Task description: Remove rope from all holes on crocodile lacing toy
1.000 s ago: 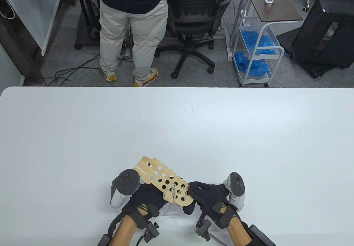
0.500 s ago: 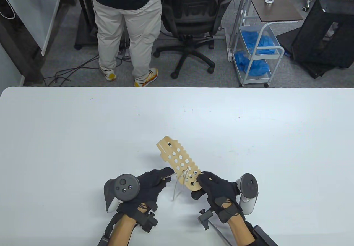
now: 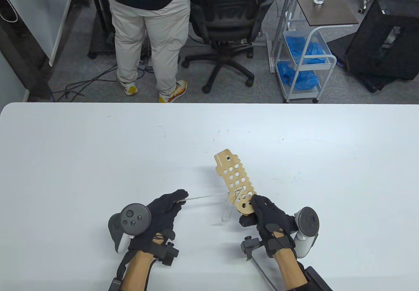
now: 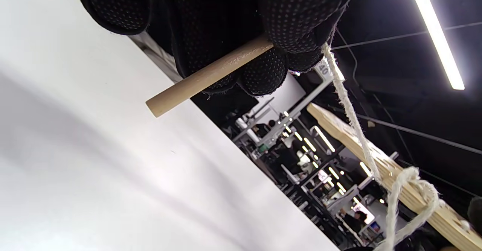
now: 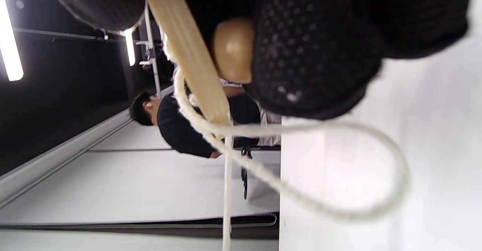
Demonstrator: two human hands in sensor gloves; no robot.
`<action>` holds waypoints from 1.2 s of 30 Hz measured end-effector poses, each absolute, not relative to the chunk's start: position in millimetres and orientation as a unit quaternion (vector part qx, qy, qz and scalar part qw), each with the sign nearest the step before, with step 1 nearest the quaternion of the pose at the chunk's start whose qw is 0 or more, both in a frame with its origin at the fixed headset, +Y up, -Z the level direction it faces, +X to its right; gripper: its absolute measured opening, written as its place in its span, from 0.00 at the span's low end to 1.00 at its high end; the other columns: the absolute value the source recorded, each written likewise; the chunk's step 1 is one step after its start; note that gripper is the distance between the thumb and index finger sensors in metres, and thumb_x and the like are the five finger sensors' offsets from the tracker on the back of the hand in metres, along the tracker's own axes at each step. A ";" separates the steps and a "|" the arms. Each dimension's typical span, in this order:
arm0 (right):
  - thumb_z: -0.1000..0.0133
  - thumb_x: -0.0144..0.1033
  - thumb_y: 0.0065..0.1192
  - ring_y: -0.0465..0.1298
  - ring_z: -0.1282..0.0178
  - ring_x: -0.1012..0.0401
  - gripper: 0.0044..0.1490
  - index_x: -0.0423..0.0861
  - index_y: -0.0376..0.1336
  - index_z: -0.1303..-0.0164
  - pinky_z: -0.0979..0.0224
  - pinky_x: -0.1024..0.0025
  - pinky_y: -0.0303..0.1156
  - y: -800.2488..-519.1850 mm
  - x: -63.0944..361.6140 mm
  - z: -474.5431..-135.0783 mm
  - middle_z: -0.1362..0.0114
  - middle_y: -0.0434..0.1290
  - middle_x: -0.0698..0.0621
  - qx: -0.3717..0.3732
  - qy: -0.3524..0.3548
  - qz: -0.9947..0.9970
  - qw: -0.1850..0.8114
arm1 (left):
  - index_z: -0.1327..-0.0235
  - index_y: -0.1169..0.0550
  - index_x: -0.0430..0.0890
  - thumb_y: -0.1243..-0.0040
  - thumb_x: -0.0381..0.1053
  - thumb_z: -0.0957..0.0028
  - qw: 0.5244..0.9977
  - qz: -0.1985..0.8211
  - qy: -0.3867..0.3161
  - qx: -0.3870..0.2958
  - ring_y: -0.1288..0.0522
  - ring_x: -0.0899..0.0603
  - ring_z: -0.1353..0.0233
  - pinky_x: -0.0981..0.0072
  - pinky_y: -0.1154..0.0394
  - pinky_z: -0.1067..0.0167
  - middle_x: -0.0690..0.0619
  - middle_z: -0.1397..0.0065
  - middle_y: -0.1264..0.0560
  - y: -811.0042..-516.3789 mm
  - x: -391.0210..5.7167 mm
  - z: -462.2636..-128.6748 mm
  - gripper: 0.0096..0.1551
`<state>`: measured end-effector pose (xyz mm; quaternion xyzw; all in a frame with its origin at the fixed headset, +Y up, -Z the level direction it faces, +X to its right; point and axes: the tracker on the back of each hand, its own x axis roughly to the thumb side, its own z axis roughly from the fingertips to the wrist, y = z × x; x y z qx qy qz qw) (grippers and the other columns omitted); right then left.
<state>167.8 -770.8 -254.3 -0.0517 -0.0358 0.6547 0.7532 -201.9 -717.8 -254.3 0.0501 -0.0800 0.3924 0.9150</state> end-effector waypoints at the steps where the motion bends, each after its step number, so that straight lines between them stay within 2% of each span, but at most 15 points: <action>1: 0.48 0.46 0.63 0.83 0.69 0.46 0.32 0.30 0.72 0.53 0.57 0.40 0.76 -772.2 170.2 -254.5 0.49 0.79 0.29 -0.060 -0.037 0.652 0.754 | 0.34 0.19 0.61 0.35 0.47 0.48 0.915 0.394 -0.075 0.049 0.17 0.46 0.38 0.35 0.28 0.33 0.54 0.35 0.15 -718.6 -203.8 -254.9 0.26; 18: 0.47 0.46 0.63 0.83 0.68 0.46 0.32 0.29 0.71 0.53 0.57 0.40 0.76 -787.0 202.7 -258.0 0.49 0.79 0.28 -0.139 -0.051 0.619 0.771 | 0.34 0.19 0.60 0.36 0.47 0.47 0.908 0.414 -0.029 0.060 0.17 0.45 0.38 0.35 0.28 0.33 0.54 0.35 0.15 -720.4 -227.2 -257.7 0.26; 36: 0.45 0.46 0.60 0.83 0.66 0.46 0.33 0.29 0.69 0.50 0.55 0.40 0.76 -789.2 225.8 -254.8 0.47 0.77 0.28 -0.191 -0.067 0.496 0.844 | 0.34 0.20 0.61 0.36 0.47 0.47 0.886 0.456 0.019 0.085 0.18 0.46 0.38 0.36 0.28 0.33 0.54 0.34 0.16 -719.3 -252.5 -257.0 0.26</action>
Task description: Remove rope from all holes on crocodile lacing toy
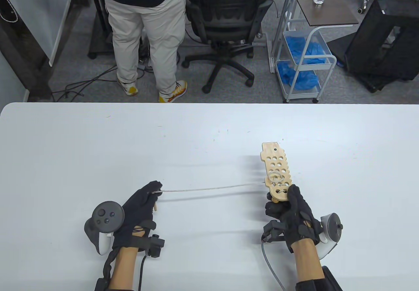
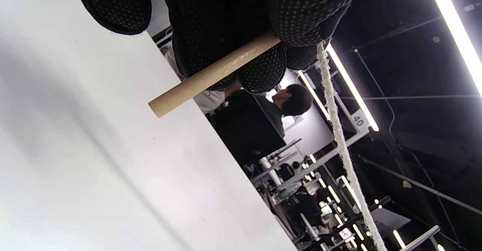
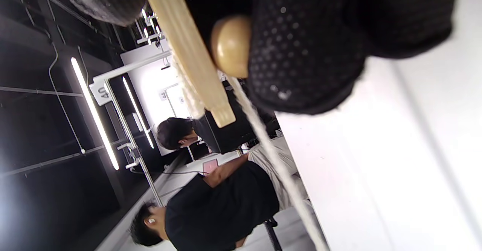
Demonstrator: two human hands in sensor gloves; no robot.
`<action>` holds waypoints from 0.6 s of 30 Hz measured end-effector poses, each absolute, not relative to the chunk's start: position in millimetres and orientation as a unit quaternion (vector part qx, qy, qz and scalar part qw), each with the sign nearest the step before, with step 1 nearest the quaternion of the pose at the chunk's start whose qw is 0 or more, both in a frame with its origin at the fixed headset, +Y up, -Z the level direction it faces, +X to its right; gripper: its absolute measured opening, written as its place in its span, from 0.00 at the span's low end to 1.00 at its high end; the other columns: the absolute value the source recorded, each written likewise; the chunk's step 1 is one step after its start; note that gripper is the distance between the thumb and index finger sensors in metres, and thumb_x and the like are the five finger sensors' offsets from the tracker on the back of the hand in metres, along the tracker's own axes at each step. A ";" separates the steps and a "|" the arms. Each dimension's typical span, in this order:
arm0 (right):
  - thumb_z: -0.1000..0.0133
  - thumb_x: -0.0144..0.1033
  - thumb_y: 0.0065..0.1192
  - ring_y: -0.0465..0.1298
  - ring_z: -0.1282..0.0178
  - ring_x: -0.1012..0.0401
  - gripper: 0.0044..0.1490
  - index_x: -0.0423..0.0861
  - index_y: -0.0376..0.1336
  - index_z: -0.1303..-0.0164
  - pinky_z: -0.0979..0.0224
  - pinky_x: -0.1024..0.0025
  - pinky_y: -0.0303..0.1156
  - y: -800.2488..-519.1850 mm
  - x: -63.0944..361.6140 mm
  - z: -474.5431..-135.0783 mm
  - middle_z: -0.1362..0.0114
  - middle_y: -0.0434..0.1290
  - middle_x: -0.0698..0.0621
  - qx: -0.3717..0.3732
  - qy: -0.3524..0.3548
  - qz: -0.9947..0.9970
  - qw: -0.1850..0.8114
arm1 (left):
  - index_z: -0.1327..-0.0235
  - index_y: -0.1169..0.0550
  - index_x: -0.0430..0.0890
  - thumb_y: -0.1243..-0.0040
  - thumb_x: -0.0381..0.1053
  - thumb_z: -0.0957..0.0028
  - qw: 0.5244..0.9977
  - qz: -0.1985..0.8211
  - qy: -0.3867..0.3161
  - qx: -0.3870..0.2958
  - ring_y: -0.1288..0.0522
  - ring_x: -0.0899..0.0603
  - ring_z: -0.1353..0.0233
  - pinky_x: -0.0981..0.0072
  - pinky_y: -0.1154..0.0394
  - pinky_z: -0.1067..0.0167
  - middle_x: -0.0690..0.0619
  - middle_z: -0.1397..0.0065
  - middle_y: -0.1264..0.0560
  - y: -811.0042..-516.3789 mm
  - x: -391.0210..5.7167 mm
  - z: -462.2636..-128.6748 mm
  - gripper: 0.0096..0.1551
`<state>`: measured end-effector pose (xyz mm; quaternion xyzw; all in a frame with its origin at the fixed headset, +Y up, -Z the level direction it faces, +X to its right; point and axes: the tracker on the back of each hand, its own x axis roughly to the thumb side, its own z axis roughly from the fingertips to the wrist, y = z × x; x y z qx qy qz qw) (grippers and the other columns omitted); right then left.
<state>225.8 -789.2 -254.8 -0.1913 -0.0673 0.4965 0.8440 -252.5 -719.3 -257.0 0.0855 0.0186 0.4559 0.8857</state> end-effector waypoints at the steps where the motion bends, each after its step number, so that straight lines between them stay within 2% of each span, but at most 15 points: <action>1: 0.45 0.47 0.59 0.83 0.65 0.47 0.33 0.30 0.69 0.49 0.54 0.41 0.76 -789.6 227.1 -254.0 0.46 0.77 0.29 -0.195 -0.057 0.486 0.850 | 0.34 0.20 0.61 0.37 0.47 0.47 0.884 0.458 0.021 0.087 0.18 0.46 0.38 0.36 0.28 0.33 0.54 0.34 0.16 -719.0 -253.4 -256.8 0.26; 5: 0.43 0.48 0.57 0.82 0.62 0.47 0.33 0.31 0.67 0.47 0.51 0.41 0.75 -792.3 232.0 -254.8 0.43 0.75 0.30 -0.181 -0.045 0.461 0.867 | 0.33 0.20 0.61 0.37 0.47 0.46 0.881 0.464 0.020 0.092 0.18 0.46 0.38 0.36 0.28 0.33 0.54 0.34 0.16 -717.2 -254.0 -255.8 0.26; 18: 0.43 0.49 0.57 0.82 0.62 0.48 0.33 0.32 0.67 0.46 0.51 0.42 0.76 -793.6 241.2 -257.8 0.44 0.76 0.31 -0.161 -0.056 0.449 0.877 | 0.33 0.21 0.61 0.37 0.47 0.46 0.858 0.501 0.043 0.109 0.18 0.46 0.37 0.36 0.28 0.33 0.55 0.34 0.16 -715.5 -269.2 -253.9 0.26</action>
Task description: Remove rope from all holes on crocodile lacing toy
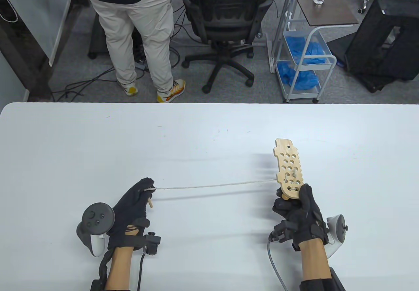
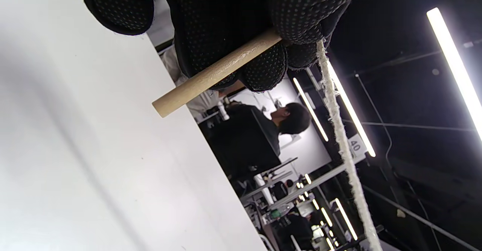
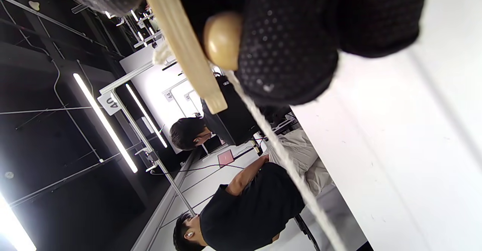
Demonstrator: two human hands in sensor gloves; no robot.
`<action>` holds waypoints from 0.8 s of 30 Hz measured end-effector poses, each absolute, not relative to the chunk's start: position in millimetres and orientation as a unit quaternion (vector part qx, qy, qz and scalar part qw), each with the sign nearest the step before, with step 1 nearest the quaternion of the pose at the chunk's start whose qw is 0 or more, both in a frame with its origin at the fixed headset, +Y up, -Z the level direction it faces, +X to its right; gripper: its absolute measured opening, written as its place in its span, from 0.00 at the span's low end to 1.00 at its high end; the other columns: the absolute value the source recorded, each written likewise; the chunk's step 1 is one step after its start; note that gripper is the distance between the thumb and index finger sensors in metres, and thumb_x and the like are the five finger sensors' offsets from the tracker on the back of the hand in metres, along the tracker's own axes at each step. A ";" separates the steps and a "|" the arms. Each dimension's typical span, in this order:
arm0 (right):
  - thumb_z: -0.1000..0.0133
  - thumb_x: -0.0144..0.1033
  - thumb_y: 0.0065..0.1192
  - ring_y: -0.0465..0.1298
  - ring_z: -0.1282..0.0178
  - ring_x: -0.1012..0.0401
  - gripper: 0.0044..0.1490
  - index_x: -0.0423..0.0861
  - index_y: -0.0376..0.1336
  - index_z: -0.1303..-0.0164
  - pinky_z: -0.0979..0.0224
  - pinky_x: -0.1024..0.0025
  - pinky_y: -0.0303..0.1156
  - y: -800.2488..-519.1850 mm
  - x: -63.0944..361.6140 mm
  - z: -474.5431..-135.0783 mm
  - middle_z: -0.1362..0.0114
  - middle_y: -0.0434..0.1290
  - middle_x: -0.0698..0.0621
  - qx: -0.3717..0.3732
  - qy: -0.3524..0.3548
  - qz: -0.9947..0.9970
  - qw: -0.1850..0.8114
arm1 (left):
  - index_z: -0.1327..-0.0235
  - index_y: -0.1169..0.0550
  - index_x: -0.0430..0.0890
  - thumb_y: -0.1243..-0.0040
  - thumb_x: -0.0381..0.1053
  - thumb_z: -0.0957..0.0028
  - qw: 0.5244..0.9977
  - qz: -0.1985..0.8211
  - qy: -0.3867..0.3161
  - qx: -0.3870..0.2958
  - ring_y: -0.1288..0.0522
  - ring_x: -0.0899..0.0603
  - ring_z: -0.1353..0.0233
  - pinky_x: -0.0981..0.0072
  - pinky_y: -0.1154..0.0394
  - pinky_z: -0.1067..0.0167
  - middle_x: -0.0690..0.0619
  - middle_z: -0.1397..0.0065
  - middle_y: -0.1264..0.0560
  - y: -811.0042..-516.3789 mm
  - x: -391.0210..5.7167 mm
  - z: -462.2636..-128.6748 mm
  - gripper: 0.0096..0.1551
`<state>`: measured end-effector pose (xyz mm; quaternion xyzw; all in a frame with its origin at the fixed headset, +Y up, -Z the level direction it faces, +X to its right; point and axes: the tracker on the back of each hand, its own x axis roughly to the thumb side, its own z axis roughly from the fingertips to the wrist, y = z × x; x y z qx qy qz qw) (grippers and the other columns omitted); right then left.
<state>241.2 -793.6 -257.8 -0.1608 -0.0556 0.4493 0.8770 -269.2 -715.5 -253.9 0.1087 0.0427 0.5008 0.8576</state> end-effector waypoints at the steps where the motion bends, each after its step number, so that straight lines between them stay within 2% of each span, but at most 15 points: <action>1: 0.43 0.49 0.57 0.82 0.62 0.49 0.33 0.32 0.67 0.47 0.51 0.42 0.76 -793.2 241.2 -258.3 0.44 0.76 0.31 -0.156 -0.056 0.450 0.878 | 0.33 0.21 0.61 0.38 0.47 0.46 0.855 0.505 0.046 0.110 0.18 0.46 0.37 0.36 0.28 0.33 0.55 0.34 0.16 -715.8 -271.0 -253.7 0.26; 14: 0.42 0.52 0.55 0.83 0.61 0.51 0.34 0.34 0.67 0.46 0.49 0.44 0.76 -790.0 247.2 -262.7 0.44 0.77 0.34 -0.098 -0.077 0.395 0.910 | 0.32 0.22 0.62 0.39 0.48 0.44 0.802 0.577 0.095 0.124 0.18 0.48 0.37 0.38 0.28 0.32 0.56 0.33 0.17 -724.4 -292.3 -250.7 0.25; 24: 0.41 0.53 0.52 0.82 0.59 0.52 0.34 0.36 0.66 0.44 0.47 0.46 0.76 -794.4 253.3 -262.0 0.42 0.76 0.36 -0.089 -0.106 0.312 0.940 | 0.34 0.23 0.65 0.41 0.53 0.44 0.749 0.634 0.136 0.133 0.17 0.52 0.40 0.42 0.26 0.32 0.59 0.37 0.16 -732.2 -306.1 -246.3 0.23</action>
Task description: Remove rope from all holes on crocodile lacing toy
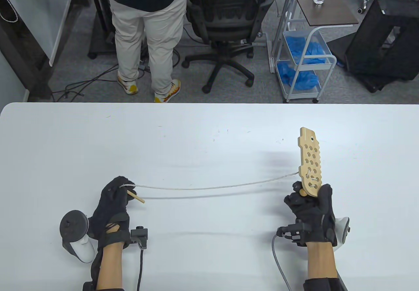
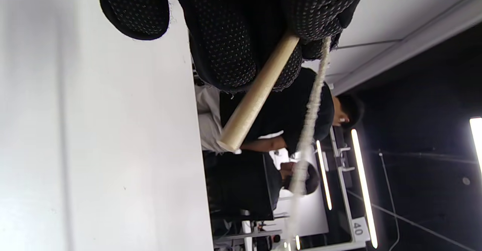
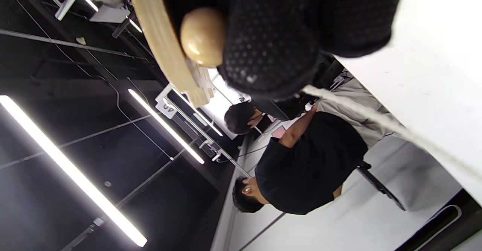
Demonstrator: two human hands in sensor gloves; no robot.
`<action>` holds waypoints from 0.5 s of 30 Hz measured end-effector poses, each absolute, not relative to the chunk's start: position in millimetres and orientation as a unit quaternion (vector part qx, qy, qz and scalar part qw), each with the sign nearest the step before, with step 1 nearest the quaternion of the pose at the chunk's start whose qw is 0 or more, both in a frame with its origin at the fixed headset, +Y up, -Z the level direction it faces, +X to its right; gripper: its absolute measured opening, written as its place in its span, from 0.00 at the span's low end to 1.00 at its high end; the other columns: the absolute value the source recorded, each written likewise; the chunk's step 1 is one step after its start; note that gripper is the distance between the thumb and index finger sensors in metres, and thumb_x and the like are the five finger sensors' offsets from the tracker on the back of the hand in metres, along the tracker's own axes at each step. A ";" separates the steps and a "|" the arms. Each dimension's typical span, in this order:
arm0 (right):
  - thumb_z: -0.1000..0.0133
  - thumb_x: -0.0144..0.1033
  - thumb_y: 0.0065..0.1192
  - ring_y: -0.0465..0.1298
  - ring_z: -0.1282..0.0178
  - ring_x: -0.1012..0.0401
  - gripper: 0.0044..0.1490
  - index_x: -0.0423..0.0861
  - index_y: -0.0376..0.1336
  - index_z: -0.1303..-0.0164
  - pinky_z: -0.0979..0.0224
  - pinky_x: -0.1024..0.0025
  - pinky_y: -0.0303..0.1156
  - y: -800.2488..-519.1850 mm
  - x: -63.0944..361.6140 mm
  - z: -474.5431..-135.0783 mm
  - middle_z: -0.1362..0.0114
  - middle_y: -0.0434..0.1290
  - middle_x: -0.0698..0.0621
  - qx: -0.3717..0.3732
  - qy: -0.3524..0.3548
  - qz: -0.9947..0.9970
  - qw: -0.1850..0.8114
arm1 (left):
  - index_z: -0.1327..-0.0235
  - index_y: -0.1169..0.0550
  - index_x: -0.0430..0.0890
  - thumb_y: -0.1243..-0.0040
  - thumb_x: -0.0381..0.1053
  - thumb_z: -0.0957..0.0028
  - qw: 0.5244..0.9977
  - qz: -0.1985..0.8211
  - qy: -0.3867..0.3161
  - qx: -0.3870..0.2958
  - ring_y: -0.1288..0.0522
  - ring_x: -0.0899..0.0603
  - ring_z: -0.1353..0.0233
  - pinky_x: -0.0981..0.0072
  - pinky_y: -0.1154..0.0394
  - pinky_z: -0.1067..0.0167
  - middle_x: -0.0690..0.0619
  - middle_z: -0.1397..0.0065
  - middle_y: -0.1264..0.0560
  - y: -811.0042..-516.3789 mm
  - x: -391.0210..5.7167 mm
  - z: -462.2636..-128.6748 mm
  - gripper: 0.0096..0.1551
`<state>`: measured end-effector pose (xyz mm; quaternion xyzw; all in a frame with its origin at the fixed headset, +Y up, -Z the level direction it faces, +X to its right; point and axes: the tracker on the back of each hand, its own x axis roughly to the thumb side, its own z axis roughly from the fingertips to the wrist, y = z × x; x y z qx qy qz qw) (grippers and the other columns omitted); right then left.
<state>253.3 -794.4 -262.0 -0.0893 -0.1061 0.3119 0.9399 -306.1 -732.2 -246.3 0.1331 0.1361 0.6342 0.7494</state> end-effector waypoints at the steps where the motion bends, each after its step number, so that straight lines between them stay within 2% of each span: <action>1: 0.41 0.53 0.51 0.82 0.59 0.52 0.34 0.36 0.66 0.44 0.46 0.46 0.76 -794.9 253.6 -261.7 0.42 0.76 0.37 -0.090 -0.110 0.305 0.942 | 0.34 0.23 0.65 0.41 0.54 0.44 0.743 0.641 0.141 0.134 0.16 0.53 0.41 0.43 0.26 0.32 0.59 0.37 0.16 -733.4 -307.4 -245.9 0.23; 5: 0.41 0.54 0.51 0.82 0.59 0.53 0.33 0.37 0.65 0.44 0.45 0.47 0.76 -794.5 252.2 -262.0 0.42 0.76 0.38 -0.085 -0.111 0.311 0.940 | 0.37 0.22 0.65 0.40 0.56 0.45 0.728 0.655 0.151 0.134 0.15 0.54 0.43 0.44 0.25 0.33 0.60 0.41 0.14 -736.8 -309.3 -245.2 0.22; 15: 0.42 0.53 0.53 0.82 0.59 0.52 0.33 0.36 0.66 0.46 0.47 0.46 0.76 -785.3 233.4 -267.3 0.43 0.76 0.37 -0.046 -0.084 0.405 0.909 | 0.41 0.19 0.59 0.36 0.59 0.48 0.750 0.637 0.122 0.128 0.14 0.55 0.52 0.44 0.23 0.36 0.60 0.52 0.11 -730.8 -293.9 -249.0 0.22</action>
